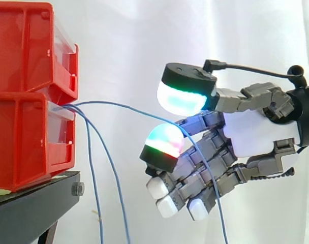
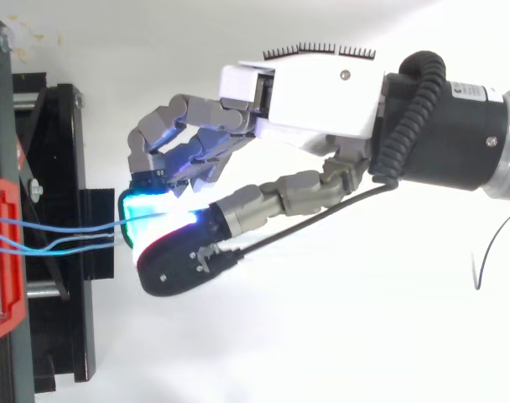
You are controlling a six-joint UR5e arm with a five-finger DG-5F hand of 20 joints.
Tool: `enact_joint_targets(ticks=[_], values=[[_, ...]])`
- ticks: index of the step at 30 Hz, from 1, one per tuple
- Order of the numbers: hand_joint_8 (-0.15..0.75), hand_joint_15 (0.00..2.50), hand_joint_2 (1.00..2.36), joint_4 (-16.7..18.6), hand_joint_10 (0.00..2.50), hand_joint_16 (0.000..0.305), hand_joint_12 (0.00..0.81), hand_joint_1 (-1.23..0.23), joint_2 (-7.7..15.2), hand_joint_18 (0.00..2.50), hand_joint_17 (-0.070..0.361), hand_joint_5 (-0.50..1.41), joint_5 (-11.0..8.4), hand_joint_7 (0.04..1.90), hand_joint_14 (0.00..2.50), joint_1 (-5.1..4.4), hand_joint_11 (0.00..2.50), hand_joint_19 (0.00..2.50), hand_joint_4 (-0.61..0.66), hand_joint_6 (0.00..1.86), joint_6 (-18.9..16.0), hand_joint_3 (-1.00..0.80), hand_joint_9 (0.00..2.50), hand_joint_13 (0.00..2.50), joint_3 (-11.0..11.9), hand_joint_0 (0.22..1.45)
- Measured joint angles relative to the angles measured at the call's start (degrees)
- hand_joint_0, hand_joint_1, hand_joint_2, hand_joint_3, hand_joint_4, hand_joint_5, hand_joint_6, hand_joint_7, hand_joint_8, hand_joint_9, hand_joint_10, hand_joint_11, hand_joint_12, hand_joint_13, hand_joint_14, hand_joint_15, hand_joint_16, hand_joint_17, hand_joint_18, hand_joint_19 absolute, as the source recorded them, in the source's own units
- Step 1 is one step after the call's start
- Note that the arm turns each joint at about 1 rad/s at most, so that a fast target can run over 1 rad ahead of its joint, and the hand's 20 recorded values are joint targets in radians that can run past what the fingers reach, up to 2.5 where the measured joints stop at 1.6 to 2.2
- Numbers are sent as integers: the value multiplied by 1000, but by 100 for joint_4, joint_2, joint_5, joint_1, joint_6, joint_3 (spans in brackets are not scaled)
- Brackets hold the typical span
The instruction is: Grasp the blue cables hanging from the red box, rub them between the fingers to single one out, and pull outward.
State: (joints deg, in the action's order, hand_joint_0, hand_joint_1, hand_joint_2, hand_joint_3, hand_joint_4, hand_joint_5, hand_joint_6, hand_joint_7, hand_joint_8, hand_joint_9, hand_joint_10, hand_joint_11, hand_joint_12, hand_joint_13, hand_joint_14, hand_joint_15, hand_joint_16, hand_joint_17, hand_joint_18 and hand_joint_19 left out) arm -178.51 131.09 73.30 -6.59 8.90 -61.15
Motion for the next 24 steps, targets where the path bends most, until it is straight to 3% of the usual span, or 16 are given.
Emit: enact_joint_targets(ticks=[6, 10, 12, 24], values=[[277, 396, 1000, 0, 11, 41, 318, -341, -3, 552, 92, -113, 0, 1173, 13, 0, 454, 749, 203, 665, 6, -500, 814, 672, 15, 512], [273, 392, 1001, 0, 10, 38, 309, -432, -3, 533, 86, -116, 0, 1189, 13, 10, 467, 755, 187, 679, 9, -482, 820, 668, 33, 559], [273, 391, 1008, 0, 10, 37, 306, -518, -2, 536, 83, -121, 0, 1175, 15, 21, 472, 751, 183, 701, 23, -387, 825, 674, 62, 592], [288, 392, 1014, -164, 10, 40, 327, -685, -1, 557, 89, -132, 0, 1149, 13, 83, 497, 722, 209, 732, 245, -228, 816, 681, 247, 588]])
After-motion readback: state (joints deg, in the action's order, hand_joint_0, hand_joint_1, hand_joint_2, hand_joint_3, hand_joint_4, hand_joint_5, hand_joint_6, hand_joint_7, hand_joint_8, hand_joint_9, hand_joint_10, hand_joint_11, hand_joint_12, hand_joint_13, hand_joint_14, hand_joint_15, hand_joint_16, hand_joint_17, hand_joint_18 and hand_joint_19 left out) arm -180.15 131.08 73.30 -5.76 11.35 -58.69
